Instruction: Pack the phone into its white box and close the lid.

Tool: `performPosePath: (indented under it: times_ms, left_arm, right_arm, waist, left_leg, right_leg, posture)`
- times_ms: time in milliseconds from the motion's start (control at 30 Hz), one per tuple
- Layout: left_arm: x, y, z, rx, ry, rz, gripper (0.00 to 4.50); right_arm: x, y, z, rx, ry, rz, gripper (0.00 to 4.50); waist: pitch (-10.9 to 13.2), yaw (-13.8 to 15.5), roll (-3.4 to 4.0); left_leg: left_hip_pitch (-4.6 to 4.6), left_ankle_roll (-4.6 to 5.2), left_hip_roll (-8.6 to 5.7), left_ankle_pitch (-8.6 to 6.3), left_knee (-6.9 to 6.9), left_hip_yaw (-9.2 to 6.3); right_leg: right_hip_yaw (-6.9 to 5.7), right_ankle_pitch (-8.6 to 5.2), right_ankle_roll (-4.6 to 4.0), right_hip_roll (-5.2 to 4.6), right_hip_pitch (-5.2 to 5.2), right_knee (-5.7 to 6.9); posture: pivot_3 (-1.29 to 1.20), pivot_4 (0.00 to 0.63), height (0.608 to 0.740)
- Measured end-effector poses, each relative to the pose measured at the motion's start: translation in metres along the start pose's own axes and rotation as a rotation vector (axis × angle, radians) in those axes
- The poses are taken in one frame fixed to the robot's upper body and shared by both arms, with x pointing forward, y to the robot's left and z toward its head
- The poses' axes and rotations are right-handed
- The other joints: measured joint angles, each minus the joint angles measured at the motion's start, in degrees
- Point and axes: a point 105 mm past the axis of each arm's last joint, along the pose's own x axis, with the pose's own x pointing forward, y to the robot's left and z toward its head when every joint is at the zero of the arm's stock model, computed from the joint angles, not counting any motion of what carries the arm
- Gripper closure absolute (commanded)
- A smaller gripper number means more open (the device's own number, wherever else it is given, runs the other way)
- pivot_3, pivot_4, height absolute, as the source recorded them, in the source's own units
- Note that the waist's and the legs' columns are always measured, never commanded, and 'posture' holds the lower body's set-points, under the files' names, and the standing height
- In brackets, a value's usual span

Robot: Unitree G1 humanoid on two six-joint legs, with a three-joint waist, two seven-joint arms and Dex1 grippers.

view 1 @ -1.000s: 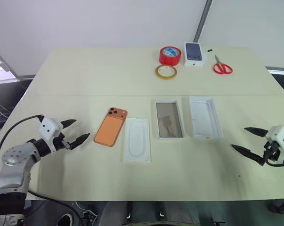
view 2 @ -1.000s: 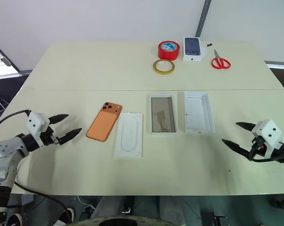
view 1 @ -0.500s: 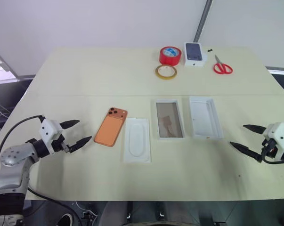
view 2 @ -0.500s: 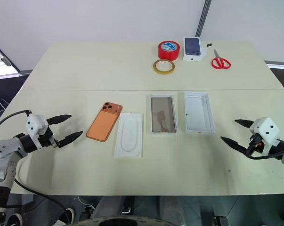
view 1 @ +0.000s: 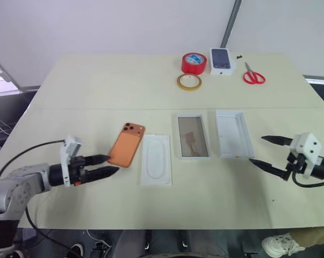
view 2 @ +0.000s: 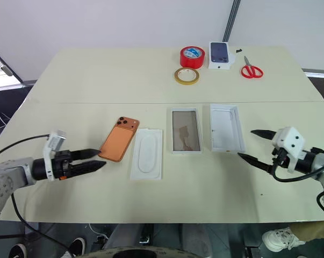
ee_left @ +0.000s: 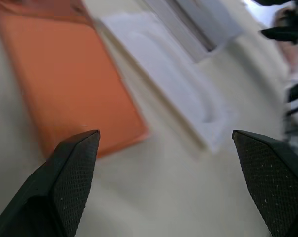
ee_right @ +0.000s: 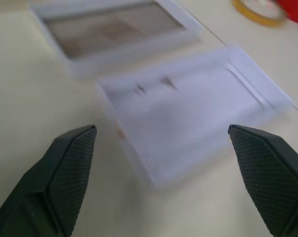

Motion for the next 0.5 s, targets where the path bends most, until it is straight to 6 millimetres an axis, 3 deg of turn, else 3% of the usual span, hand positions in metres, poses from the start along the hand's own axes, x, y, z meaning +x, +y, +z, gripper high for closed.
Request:
performPosePath:
  times_ms: [133,367,500]
  left_arm:
    - [0.018,-0.013,-0.005,-0.159,0.030,-0.074,0.00]
    - [0.036,-0.016,-0.015,-0.272,0.073,-0.096,0.00]
    - [0.046,-0.011,-0.012,-0.337,0.053,-0.112,0.00]
  right_arm:
    - [0.025,0.020,0.018,-0.025,-0.053,0.096,0.03]
    - [0.057,0.057,0.044,-0.056,-0.125,0.256,0.03]
    - [0.064,0.058,0.047,-0.059,-0.135,0.264,0.03]
  waist:
    - [0.0,0.0,-0.02]
    - [0.0,0.3,-0.03]
    - [0.0,0.5,-0.04]
  left_leg:
    - [0.00,0.00,0.00,0.00,0.01,0.00]
    - [-0.01,-0.01,-0.02,0.00,0.02,0.00]
    - [-0.01,-0.02,-0.03,0.01,0.07,-0.01]
  right_leg:
    - [0.00,0.00,0.01,0.01,-0.01,0.00]
    - [0.00,0.00,0.01,0.02,-0.01,-0.02]
    - [0.00,0.00,0.00,0.01,0.01,-0.01]
  posture:
    - [0.00,0.150,0.740]
    - [0.00,0.150,0.740]
    - [0.00,0.150,0.740]
